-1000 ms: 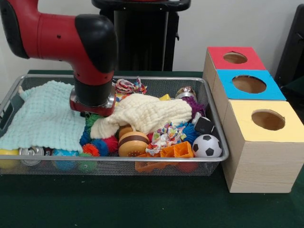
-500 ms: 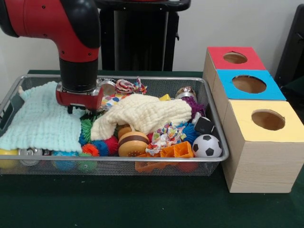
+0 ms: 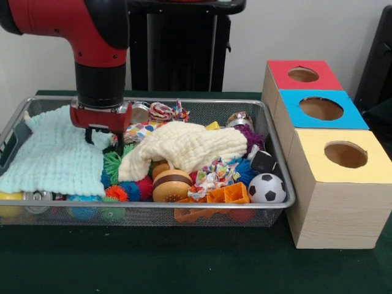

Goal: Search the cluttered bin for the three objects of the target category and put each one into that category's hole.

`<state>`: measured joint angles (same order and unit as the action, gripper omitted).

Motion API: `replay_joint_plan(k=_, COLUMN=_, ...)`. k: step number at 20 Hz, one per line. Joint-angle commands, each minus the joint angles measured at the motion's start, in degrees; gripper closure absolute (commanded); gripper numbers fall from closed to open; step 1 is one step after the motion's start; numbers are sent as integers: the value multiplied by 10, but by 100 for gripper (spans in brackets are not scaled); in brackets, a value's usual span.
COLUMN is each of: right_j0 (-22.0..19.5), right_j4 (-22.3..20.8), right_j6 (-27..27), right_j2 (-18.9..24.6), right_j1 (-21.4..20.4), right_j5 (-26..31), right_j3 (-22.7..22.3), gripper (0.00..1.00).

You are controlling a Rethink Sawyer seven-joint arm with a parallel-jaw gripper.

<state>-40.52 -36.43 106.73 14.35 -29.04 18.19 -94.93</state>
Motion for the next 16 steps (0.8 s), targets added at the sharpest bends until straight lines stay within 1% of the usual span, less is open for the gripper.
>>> replay_joint_plan(k=1, right_j0=-24, right_j4=4, right_j6=-54, right_j2=74, right_j1=-25, right_j5=34, right_j3=-25, gripper=0)
replay_joint_plan(k=4, right_j0=-34, right_j4=13, right_j6=-60, right_j2=83, right_j1=-54, right_j5=51, right_j3=-46, gripper=0)
replay_joint_plan(k=7, right_j0=-42, right_j4=13, right_j6=-64, right_j2=90, right_j1=-60, right_j5=58, right_j3=-50, gripper=0)
replay_joint_plan(k=11, right_j0=-47, right_j4=4, right_j6=-60, right_j2=92, right_j1=-63, right_j5=50, right_j3=-49, gripper=0)
replay_joint_plan(k=13, right_j0=-44, right_j4=2, right_j6=-48, right_j2=86, right_j1=-77, right_j5=43, right_j3=-56, gripper=0)
replay_joint_plan(k=16, right_j0=-38, right_j4=-5, right_j6=-38, right_j2=80, right_j1=-86, right_j5=30, right_j3=-61, gripper=0)
